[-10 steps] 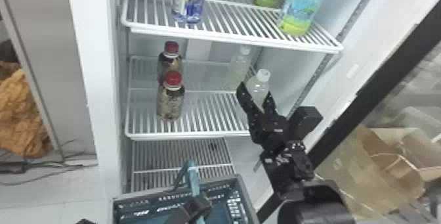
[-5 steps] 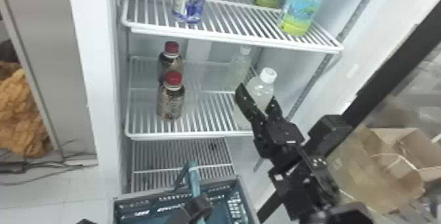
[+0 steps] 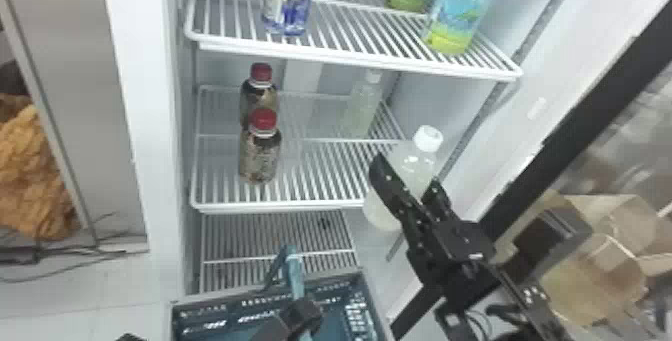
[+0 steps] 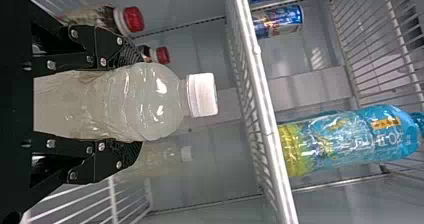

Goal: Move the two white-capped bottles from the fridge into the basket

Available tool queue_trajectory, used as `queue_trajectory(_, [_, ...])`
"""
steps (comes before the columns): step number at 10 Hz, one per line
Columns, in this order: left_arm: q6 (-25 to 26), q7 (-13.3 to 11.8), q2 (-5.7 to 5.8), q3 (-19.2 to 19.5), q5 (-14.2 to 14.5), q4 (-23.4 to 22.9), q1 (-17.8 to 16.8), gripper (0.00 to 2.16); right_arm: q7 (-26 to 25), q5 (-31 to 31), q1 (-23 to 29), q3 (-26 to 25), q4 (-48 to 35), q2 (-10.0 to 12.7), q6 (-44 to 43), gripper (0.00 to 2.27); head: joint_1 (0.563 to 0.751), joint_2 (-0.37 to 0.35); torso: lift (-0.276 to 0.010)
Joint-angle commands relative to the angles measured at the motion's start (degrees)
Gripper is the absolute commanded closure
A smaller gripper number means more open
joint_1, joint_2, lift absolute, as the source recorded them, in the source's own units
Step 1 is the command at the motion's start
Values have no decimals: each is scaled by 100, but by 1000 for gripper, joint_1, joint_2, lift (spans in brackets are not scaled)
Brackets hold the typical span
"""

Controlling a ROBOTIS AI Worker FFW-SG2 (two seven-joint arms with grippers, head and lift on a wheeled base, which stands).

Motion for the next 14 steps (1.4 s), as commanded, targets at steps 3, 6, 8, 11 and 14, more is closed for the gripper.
queue_trajectory(3, [0, -1, 9, 0, 0, 0, -13, 1116, 27, -131, 837, 13, -682, 121, 896, 783, 695, -350, -260])
queue_trajectory(6, [0, -1, 18, 0, 0, 0, -13, 1116, 36, -245, 1245, -22, -1259, 112, 1627, 782, 695, -350, -260])
queue_trajectory(8, [0, -1, 18, 23, 0, 0, -13, 1116, 36, -359, 1371, -125, -1540, 86, 2625, 768, 695, -350, -260])
queue_trajectory(11, [0, -1, 9, 46, 11, 0, 1, 1116, 27, -462, 1231, -205, -1484, 103, 3342, 753, 695, -350, -260])
queue_trajectory(14, [0, -1, 18, 34, 23, 0, 1, 1115, 185, -439, 964, -239, -1217, 103, 3652, 683, 695, -350, -260])
